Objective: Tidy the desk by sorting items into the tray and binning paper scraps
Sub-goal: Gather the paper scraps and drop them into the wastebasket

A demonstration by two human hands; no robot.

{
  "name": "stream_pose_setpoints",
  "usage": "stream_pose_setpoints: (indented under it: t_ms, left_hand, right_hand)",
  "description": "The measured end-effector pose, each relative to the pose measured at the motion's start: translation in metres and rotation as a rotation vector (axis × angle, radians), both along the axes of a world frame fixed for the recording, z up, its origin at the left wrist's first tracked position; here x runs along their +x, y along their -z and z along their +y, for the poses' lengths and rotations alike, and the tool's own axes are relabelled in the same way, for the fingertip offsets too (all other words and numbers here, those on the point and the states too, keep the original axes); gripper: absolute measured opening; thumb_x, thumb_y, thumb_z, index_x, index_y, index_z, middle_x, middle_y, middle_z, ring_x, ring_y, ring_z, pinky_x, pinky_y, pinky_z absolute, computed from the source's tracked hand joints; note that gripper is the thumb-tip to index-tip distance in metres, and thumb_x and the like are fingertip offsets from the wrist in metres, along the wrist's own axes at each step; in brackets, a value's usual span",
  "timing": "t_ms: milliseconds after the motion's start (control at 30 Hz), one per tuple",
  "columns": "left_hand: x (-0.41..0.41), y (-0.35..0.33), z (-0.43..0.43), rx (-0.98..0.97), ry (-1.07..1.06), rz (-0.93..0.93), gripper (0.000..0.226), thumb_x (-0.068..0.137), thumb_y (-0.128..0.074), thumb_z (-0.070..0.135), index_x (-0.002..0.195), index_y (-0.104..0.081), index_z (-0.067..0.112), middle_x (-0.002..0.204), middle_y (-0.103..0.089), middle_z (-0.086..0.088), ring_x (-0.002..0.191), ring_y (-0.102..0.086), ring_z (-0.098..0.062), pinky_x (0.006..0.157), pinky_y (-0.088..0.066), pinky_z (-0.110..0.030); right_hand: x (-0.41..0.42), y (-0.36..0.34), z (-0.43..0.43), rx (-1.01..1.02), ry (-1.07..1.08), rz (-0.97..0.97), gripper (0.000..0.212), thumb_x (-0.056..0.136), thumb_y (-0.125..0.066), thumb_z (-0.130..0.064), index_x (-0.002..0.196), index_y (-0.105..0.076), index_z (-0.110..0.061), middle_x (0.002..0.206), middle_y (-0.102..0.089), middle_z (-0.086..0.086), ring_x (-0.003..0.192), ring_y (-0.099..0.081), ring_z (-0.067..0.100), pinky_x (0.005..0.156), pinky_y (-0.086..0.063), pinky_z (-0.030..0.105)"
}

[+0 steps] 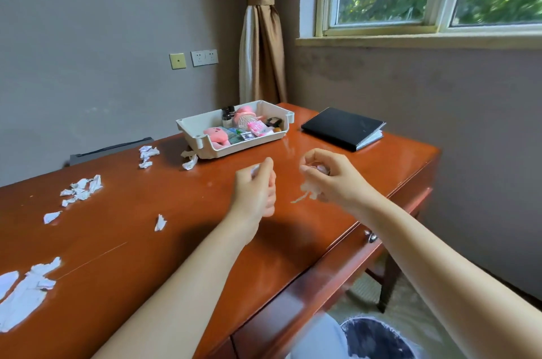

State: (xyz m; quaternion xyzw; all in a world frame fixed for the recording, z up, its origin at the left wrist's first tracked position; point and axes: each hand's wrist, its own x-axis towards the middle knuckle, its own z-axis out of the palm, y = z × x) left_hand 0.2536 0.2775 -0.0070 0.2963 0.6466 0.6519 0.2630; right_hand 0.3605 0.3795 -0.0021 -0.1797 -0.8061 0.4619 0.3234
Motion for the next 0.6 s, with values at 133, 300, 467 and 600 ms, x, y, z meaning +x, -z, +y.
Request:
stream_pose_setpoints:
  t_ms: [133,300,467,600]
  left_hand:
    - [0.041,0.004,0.018,0.018,0.207,-0.023,0.044,0.099,-0.039,0.031,0.058,-0.035,0.015,0.042,-0.026,0.005,0.034,-0.021,-0.007,0.036,-0.017,-0.014]
    - [0.099,0.019,0.043,-0.017,0.438,-0.040,0.046,0.099,-0.038,0.026,0.055,-0.032,0.015,0.039,-0.026,0.006,0.034,-0.020,-0.007,0.035,-0.018,-0.012]
    - [0.143,0.057,0.064,-0.098,0.571,-0.070,0.045,0.099,-0.037,0.024,0.055,-0.033,0.016,0.043,-0.025,0.003,0.034,-0.018,-0.009,0.037,-0.015,-0.012]
    - [0.160,0.094,0.076,-0.200,0.641,-0.092,0.042,0.099,-0.038,0.024,0.058,-0.035,0.015,0.047,-0.029,0.001,0.034,-0.021,-0.008,0.035,-0.017,-0.012]
  right_hand:
    - [0.049,0.006,0.011,0.001,0.129,-0.041,0.040,0.093,-0.054,-0.027,0.058,-0.046,-0.009,0.050,-0.042,-0.003,0.040,-0.040,0.001,0.042,-0.036,0.015]
    - [0.111,0.028,0.026,-0.207,0.242,-0.013,0.047,0.092,-0.055,-0.033,0.055,-0.031,-0.015,0.056,-0.022,0.001,0.039,-0.025,0.007,0.045,-0.022,0.023]
    - [0.161,0.064,0.040,-0.352,0.341,-0.027,0.046,0.091,-0.058,-0.025,0.054,-0.034,-0.010,0.049,-0.031,0.001,0.040,-0.020,0.010,0.038,-0.018,0.017]
    - [0.183,0.103,0.047,-0.416,0.400,-0.077,0.050,0.090,-0.059,-0.022,0.050,-0.031,-0.015,0.047,-0.028,0.000,0.037,-0.020,0.008,0.037,-0.018,0.016]
